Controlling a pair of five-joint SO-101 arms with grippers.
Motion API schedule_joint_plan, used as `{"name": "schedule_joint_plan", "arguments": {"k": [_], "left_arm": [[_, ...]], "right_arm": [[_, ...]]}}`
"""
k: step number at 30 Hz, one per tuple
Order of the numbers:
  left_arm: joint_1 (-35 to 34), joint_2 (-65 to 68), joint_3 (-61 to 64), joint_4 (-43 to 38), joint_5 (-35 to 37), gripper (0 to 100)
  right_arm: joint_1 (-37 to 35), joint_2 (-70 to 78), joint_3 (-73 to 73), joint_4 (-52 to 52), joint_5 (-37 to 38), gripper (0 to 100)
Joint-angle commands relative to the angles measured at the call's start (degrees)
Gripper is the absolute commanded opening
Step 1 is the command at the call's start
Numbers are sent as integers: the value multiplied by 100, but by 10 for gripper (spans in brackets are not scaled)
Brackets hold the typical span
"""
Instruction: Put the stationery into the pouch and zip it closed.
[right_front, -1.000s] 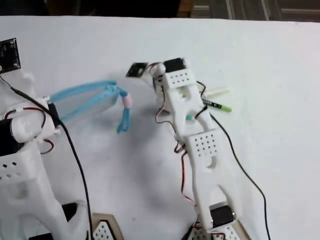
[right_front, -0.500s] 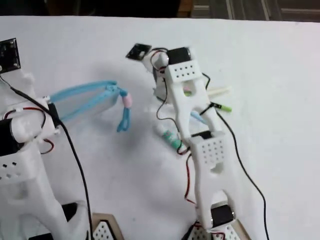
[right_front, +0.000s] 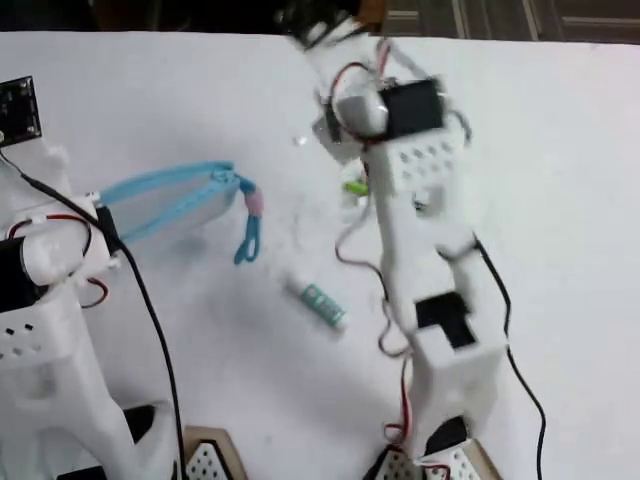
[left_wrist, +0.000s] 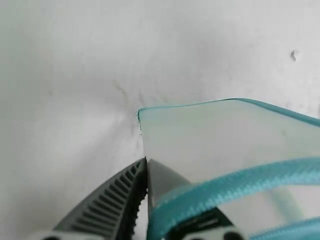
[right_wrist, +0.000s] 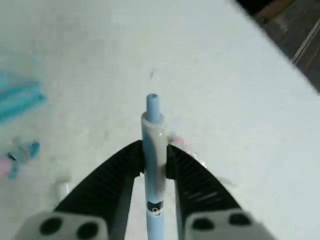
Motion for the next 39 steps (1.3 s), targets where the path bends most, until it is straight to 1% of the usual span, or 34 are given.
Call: {"name": "schedule_joint_plan", "arguments": {"k": [1,3,6,8,12,16,18,20,21,23,26,27,29,32,33,36,38,39], "left_arm": [[31,-13,-70,-97,0,22],[31,-13,-70,-97,0,22],[31,-13,-70,-97,0,22],[31,-13,-70,-97,0,22],[31,-13,-70,-79,0,22],[48,-13,0,-97,0,22],[48,-4,211,-193,0,22],[22,-13,519,-413,0,22],[22,-13,651,-484,0,22],[22,-13,862,-659,-18,22],[22,-13,1073,-844,-18,22],[22,-13,1125,-853,-18,22],[22,-13,1169,-844,-26,22],[22,-13,1143,-818,-26,22],[22,-13,1143,-818,-26,22],[22,-13,1160,-818,-26,22],[22,-13,1178,-826,-26,22],[22,-13,1178,-826,-26,22]], "right_arm": [[-488,-1138,-976,92,-844,19],[-822,-1560,-1310,92,-985,20],[-1305,-2070,-1600,92,-844,21],[-1473,-2378,-1600,92,-853,19],[-1446,-3002,-1591,101,-853,19],[-1147,-3591,-1345,110,-879,18],[-1112,-4084,-905,110,-888,18],[-1103,-4664,-141,110,-905,18],[-1103,-4980,369,110,-1037,18],[-1103,-5552,1521,92,-1556,18],[-1112,-6211,3402,-163,-2629,18],[-1112,-6378,3947,-462,-3024,18],[-1112,-6703,4923,-1376,-3780,18],[-1253,-7064,6057,-3327,-4624,18],[-1367,-7125,6391,-4022,-4756,18],[-1833,-7090,7262,-5903,-4782,18],[-2088,-6870,7631,-6703,-4782,18],[-2149,-6712,7719,-6923,-4782,18]]}}
